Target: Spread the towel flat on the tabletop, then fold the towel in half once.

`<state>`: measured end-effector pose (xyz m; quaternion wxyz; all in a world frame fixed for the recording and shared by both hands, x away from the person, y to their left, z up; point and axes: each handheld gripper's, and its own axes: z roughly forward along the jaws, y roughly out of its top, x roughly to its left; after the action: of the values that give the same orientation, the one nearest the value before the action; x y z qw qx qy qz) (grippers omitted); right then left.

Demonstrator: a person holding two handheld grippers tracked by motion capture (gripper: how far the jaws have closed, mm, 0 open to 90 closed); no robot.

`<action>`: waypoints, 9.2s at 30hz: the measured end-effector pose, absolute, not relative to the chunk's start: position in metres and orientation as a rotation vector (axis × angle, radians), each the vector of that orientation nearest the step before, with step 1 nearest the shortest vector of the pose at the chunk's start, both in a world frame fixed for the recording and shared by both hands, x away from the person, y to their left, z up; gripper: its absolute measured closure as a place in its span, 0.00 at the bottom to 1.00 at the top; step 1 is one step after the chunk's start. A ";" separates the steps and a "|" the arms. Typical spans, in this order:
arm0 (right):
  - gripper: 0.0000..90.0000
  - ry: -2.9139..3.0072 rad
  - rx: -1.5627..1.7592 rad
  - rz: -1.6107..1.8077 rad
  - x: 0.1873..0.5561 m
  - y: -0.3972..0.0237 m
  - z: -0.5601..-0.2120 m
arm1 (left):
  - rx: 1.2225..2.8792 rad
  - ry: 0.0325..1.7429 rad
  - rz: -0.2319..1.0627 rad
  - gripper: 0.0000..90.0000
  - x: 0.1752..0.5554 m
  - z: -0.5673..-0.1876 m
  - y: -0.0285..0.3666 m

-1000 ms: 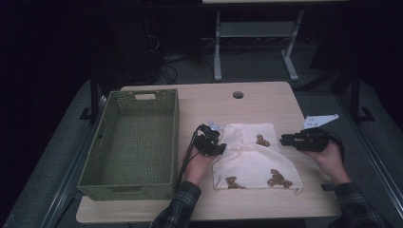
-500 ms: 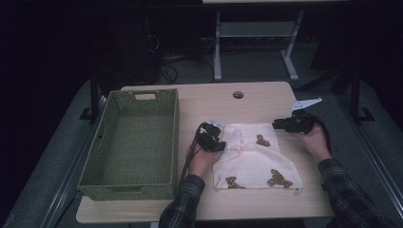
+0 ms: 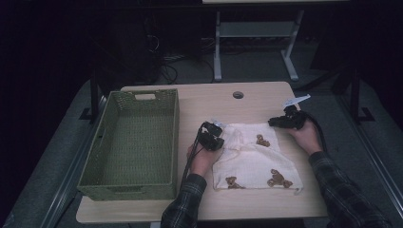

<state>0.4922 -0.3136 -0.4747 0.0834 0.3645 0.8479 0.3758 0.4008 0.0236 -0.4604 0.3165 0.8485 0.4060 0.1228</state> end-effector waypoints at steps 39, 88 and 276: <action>0.79 2.428 1.134 1.151 0.518 -0.345 -0.442 | 2.150 1.162 0.574 0.79 0.500 -0.433 0.037; 0.97 2.418 1.107 1.236 0.499 -0.354 -0.438 | 2.101 1.125 0.491 0.96 0.481 -0.421 0.042; 0.97 2.448 0.988 1.119 0.398 -0.362 -0.456 | 2.090 1.033 0.371 0.96 0.372 -0.455 0.051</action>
<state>0.3980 -0.3616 -0.4557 0.1367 0.3413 0.8458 0.3865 0.3724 0.0514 -0.4553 0.3805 0.8188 0.4046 0.1453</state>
